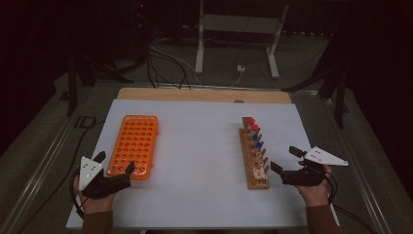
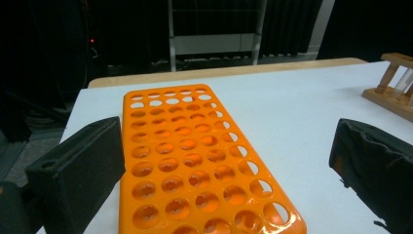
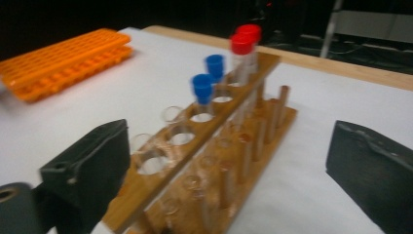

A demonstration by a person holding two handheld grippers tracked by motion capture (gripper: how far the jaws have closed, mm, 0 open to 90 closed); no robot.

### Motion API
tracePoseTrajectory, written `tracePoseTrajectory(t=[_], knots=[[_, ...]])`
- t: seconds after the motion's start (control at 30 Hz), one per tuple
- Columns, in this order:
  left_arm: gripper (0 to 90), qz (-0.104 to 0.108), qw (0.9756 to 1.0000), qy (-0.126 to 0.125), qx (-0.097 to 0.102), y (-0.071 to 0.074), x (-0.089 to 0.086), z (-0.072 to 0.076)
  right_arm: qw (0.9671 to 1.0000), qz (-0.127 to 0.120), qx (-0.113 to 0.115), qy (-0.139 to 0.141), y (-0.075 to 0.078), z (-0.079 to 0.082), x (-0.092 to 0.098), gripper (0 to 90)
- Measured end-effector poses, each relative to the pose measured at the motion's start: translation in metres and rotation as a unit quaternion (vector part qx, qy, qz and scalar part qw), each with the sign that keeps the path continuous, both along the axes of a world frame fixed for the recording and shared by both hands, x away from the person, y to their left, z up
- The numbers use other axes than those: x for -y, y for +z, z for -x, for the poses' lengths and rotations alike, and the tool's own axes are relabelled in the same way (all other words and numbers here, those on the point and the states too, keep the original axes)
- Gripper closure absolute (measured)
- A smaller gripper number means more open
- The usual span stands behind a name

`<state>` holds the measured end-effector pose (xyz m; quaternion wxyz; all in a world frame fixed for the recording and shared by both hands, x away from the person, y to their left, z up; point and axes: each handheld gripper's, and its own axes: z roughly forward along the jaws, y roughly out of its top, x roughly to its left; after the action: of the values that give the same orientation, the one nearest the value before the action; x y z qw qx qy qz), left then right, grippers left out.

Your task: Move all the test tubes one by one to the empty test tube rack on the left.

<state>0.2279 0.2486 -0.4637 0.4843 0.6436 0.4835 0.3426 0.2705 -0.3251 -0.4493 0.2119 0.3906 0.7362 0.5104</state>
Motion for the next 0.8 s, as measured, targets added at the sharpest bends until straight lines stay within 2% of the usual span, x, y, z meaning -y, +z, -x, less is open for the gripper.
tracePoseTrajectory(t=[0.07, 0.2, 0.3, 0.33, 0.37, 0.4, 0.5, 0.53, 0.6, 0.8], knots=[[0.4, 0.001, 1.0, -0.001, 0.0, 0.0, 0.001, 0.0, 0.9999, 0.009, -0.002, 0.01, 0.002, 0.001, -0.005, 5.5], [0.4, -0.002, 1.0, -0.003, 0.0, -0.001, 0.002, 0.0, 0.9992, 0.018, -0.005, 0.034, 0.004, 0.005, -0.017, 18.3], [0.4, -0.001, 1.0, -0.001, 0.0, -0.001, 0.002, -0.001, 0.9989, 0.032, -0.005, 0.033, 0.003, 0.007, -0.026, 29.4], [0.4, -0.001, 1.0, 0.0, 0.0, -0.001, 0.002, 0.0, 0.9989, 0.032, -0.005, 0.033, 0.003, 0.007, -0.026, 29.4], [0.4, -0.001, 1.0, 0.001, 0.001, -0.001, 0.002, 0.0, 0.998, 0.04, -0.011, 0.048, 0.002, 0.008, -0.032, 38.4], [0.4, -0.001, 1.0, 0.002, 0.001, -0.001, 0.002, 0.0, 0.9974, 0.044, -0.013, 0.057, 0.001, 0.008, -0.034, 43.5], [0.4, -0.001, 1.0, 0.001, 0.001, -0.001, 0.002, 0.0, 0.996, 0.056, -0.018, 0.067, -0.003, 0.009, -0.04, 58.6], [0.4, -0.001, 1.0, 0.001, 0.001, -0.001, 0.002, 0.0, 0.996, 0.056, -0.018, 0.067, -0.003, 0.009, -0.04, 58.6], [0.4, -0.001, 1.0, 0.0, 0.0, -0.001, 0.003, 0.0, 0.9951, 0.066, -0.023, 0.07, -0.007, 0.007, -0.043, 67.3], [0.4, -0.003, 1.0, -0.002, -0.001, -0.001, 0.004, -0.001, 0.994, 0.081, -0.019, 0.071, -0.008, 0.005, -0.05, 74.5]])
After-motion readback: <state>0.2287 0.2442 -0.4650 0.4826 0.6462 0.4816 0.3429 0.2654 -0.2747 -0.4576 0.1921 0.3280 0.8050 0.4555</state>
